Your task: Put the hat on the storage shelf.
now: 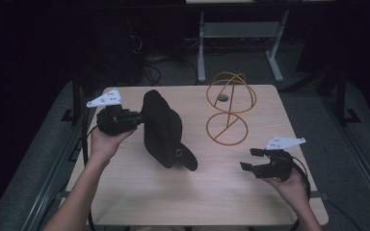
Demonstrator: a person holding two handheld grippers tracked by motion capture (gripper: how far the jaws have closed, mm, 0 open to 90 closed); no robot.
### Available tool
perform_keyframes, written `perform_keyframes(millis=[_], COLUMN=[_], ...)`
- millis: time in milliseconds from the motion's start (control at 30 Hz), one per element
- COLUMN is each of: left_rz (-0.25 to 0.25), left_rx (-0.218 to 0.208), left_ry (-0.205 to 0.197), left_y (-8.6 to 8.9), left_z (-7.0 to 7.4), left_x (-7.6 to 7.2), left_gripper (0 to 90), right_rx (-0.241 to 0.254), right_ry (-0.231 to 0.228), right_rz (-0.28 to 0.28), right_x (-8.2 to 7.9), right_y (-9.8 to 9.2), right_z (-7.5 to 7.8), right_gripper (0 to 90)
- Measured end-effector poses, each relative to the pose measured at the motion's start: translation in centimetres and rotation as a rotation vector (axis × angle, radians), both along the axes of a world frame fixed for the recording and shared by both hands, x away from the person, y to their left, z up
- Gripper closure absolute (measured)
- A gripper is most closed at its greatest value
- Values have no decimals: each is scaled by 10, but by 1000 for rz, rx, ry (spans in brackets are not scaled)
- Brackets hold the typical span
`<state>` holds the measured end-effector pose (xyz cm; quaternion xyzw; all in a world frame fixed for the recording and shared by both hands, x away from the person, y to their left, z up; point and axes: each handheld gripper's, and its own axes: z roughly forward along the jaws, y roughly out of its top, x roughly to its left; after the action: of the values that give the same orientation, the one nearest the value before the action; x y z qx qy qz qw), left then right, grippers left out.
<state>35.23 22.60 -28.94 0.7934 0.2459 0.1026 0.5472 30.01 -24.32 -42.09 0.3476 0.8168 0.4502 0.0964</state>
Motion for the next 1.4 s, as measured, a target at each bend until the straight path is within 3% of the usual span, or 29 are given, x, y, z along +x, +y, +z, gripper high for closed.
perform_keyframes(millis=[367,733,1400], left_rz=[-3,-26,-96], left_rx=[11,15,29], left_ry=[-8,-5,-30], left_y=[-7,-22,-77], left_z=[18,38,91], left_x=[10,29,80], left_gripper=[861,862,862], right_rx=[2,15,46], right_ry=[-37,-57,-94], right_rz=[-38,-65,-116], right_x=[-6,-7,-7], right_y=[-17,-27,-37], right_z=[-4,-2,4], right_gripper=[268,268,268])
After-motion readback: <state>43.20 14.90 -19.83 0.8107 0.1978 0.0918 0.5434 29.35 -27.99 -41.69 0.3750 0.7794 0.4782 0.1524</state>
